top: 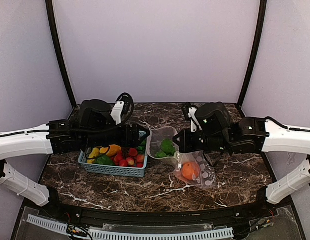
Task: Place the food in the zip-top bag and seal the zipper
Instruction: Place the fake vegetable in the zipper food storage bag.
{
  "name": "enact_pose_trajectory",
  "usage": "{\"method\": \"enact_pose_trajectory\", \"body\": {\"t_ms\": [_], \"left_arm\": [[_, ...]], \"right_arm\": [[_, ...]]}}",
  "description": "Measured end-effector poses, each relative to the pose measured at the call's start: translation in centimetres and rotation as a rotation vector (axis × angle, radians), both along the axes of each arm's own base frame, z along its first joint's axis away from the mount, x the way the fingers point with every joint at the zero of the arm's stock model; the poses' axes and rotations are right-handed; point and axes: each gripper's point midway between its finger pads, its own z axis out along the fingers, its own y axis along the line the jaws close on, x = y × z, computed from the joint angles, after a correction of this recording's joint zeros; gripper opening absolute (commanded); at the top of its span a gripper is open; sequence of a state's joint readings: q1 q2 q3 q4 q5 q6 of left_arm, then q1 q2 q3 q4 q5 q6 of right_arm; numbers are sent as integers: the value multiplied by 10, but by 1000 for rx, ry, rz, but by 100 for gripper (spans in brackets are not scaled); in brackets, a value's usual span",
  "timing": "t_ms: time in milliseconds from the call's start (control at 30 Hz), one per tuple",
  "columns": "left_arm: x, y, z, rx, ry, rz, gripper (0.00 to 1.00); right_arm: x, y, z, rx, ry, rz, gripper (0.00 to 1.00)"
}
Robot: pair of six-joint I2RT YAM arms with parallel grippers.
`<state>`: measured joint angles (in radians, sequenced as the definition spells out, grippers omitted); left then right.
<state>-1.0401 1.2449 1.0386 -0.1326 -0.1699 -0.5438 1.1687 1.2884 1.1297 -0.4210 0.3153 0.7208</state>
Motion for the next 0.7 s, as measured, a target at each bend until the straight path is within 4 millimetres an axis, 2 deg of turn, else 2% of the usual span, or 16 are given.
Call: {"method": "enact_pose_trajectory", "body": {"t_ms": [167,367,467,567,700], "left_arm": [[12,26,-21,27,89,105,76],[29,77,-52,20,179,257,75],[37,95,-68,25,215,312,72],[42,106,-85,35,257,345,70],[49,111,-102,39,294,368,65]], "right_arm": [[-1,-2,-1,2,4,-4,0],[0,-2,-1,3,6,-8,0],[0,-2,-1,4,6,-9,0],[0,-2,-1,3,6,-10,0],[0,-2,-1,3,5,-11,0]]}}
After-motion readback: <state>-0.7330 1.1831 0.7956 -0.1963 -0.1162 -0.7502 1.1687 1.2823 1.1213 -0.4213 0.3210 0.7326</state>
